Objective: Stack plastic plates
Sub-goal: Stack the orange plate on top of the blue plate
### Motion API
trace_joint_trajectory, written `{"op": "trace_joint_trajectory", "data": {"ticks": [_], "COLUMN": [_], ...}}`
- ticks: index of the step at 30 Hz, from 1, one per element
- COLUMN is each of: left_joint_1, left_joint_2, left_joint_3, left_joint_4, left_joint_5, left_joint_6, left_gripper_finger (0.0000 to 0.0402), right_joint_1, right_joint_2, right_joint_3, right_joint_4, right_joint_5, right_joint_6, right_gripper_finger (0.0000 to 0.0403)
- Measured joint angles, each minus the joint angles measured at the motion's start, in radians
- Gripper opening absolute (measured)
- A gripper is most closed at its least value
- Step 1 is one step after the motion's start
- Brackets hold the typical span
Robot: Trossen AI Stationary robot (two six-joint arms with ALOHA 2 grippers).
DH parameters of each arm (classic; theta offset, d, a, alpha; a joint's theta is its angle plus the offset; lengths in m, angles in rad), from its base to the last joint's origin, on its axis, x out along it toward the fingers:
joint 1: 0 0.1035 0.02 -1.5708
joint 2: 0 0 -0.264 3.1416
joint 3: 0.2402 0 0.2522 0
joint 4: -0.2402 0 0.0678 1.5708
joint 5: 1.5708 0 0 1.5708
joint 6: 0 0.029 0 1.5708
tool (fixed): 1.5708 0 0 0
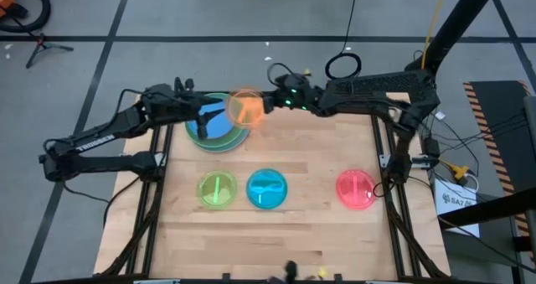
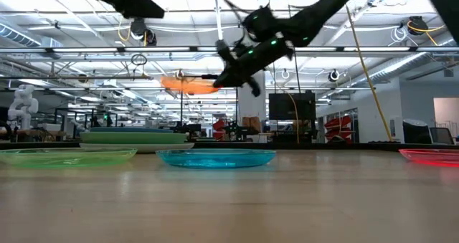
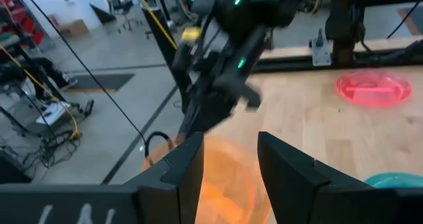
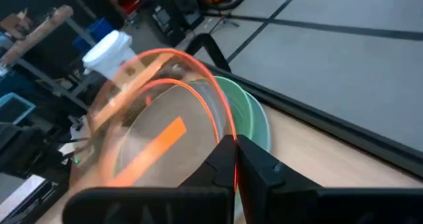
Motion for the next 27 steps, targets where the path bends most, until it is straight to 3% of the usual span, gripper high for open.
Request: {"op": "trace_joint_trajectory", "data": {"ticks": [6,14,19,27], "left_joint_1": [0.000,0.000,0.000,0.000], "left_joint_2": [-0.070,-0.079,-0.078,-0.078], "left_joint_3": [0.000,0.000,0.000,0.000], "left_joint_4": [-0.046,-0.054,-0.056,-0.062], "left_joint_5": [0.000,0.000,0.000,0.000], "left_joint_6": [0.004,0.016,0.016,0.019], "left_gripper_finger": [0.0149,0.0149,0.0149,0.0149], "right_joint_1": [-0.004,-0.002,-0.002,-0.001], "right_joint_2": [0.218,0.437,0.519,0.574], "right_joint_3": [0.271,0.590,0.676,0.687], "right_joint_4": [-0.004,-0.155,-0.179,-0.185], "right_joint_5": [-0.082,-0.085,-0.083,-0.076], "right_joint_6": [0.001,-0.026,-0.033,-0.041], "right_gripper_finger": [0.0000,0.0000,0.0000,0.0008]}}
